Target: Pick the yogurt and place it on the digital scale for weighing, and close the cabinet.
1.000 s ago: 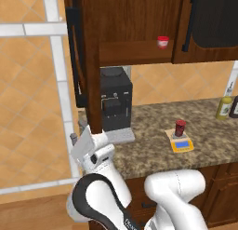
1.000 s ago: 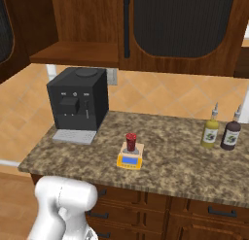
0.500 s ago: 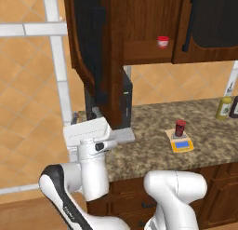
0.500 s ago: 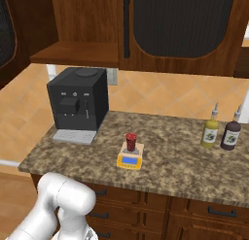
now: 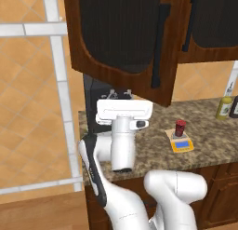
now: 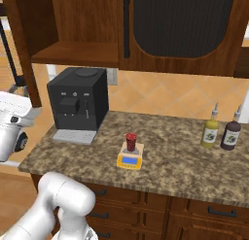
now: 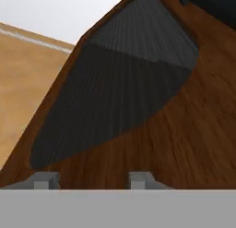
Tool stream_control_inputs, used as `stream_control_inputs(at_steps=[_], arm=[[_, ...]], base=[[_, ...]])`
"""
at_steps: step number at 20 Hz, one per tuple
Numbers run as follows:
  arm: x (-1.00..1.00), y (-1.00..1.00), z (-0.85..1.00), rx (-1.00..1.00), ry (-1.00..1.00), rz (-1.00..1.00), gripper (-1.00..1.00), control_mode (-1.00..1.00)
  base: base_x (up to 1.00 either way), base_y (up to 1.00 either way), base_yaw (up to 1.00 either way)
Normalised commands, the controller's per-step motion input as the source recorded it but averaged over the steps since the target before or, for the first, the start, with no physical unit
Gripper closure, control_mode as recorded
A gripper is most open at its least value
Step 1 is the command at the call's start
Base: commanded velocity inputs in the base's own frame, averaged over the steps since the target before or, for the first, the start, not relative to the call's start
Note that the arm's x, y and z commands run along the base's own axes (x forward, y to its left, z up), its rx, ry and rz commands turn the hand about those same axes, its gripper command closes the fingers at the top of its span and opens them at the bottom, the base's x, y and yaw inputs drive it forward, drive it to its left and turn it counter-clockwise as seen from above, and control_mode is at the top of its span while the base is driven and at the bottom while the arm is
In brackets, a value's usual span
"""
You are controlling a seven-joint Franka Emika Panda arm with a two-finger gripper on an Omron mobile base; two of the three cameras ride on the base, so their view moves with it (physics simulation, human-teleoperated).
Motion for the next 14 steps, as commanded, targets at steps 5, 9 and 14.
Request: stream_control_inputs(at_steps=[5, 9, 14], arm=[[0.00, -0.75, 0.97, 0.46, 0.00, 0.00, -1.00, -1.00], [0.00, -0.59, 0.94, 0.45, 0.00, 0.00, -1.00, -1.00], [0.29, -0.46, 0.42, 0.43, 0.09, 0.00, -1.00, -1.00]], base=[[0.00, 0.00, 0.00], [0.00, 0.00, 0.00], [0.00, 0.00, 0.00]])
